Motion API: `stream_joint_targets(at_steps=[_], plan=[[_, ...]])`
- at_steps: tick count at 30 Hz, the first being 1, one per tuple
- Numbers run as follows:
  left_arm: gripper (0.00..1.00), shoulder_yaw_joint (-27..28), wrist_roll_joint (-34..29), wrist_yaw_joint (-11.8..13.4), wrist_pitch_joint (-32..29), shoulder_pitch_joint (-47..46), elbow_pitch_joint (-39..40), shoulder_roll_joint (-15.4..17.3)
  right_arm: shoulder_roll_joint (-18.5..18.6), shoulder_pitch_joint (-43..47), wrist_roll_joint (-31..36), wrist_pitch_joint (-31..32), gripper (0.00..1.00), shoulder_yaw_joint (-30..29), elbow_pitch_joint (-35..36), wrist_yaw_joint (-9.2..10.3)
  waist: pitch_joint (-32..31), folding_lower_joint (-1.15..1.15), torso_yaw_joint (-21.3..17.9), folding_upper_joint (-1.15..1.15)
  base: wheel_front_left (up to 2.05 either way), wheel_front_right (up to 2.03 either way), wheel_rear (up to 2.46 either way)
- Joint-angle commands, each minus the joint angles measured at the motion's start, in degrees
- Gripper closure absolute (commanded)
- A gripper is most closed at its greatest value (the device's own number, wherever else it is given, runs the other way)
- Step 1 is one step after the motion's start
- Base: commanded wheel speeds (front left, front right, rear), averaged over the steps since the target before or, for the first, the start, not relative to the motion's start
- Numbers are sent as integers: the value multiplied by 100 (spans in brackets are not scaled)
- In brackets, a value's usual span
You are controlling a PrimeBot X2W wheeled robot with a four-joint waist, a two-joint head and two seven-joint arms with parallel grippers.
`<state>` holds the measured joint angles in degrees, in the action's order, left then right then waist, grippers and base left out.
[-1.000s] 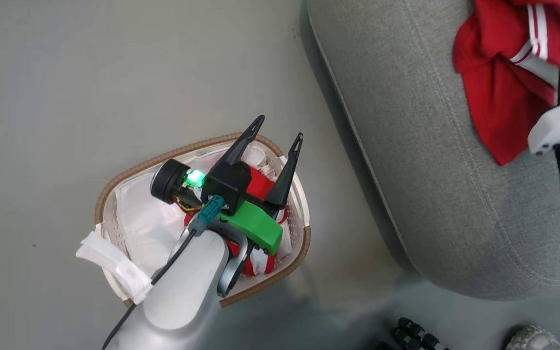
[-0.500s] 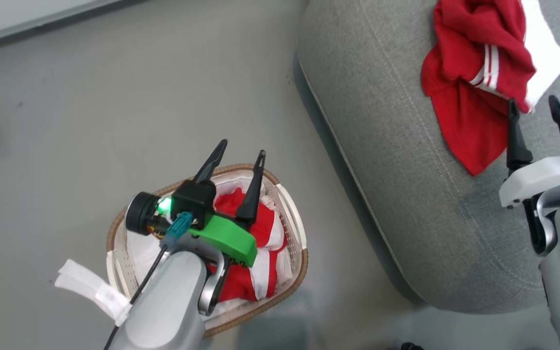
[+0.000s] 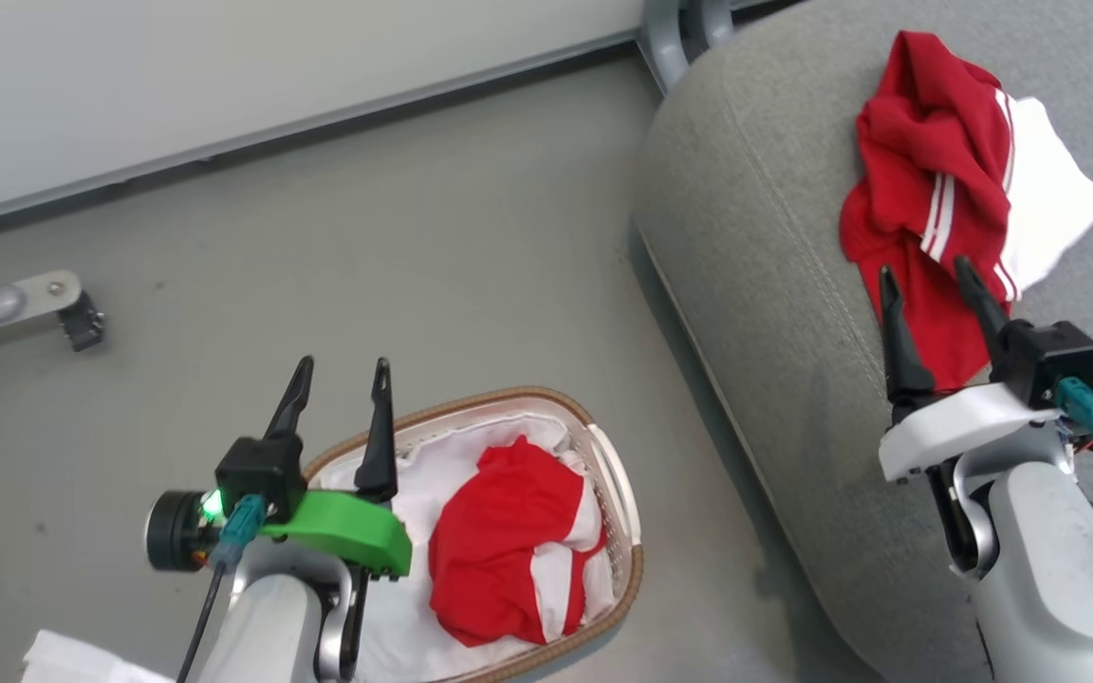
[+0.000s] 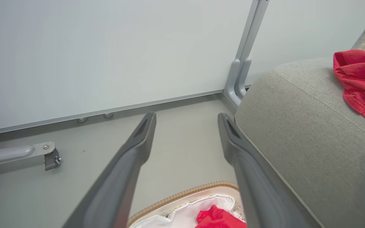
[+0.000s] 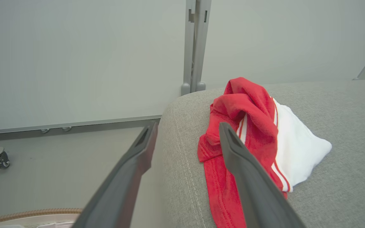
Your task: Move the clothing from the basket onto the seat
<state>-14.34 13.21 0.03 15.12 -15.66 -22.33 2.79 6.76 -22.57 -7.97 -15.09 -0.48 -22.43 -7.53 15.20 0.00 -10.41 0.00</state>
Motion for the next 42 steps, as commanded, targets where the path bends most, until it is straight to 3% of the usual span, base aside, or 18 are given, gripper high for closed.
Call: stream_joint_targets(at_steps=[1,10,20,33,42], plan=[[0,102,-81,49,4,176,46,22,-15,140,33,-10,0,35,58,8,-332,0,348,0,0,0,0],[0,749,-226,112,5,866,170,18,-195,657,21,-10,0,211,114,8,-761,0,737,0,0,0,0],[0,1013,-195,62,5,1493,124,19,-294,1207,-9,-10,0,254,-41,8,-1202,0,975,0,0,0,0],[0,924,-73,64,5,1703,114,19,-342,1350,-10,-10,0,301,-70,8,-1277,0,1019,0,0,0,0],[0,443,49,-40,5,1213,-163,19,-334,974,-84,-10,0,397,167,8,-702,0,795,0,0,0,0]])
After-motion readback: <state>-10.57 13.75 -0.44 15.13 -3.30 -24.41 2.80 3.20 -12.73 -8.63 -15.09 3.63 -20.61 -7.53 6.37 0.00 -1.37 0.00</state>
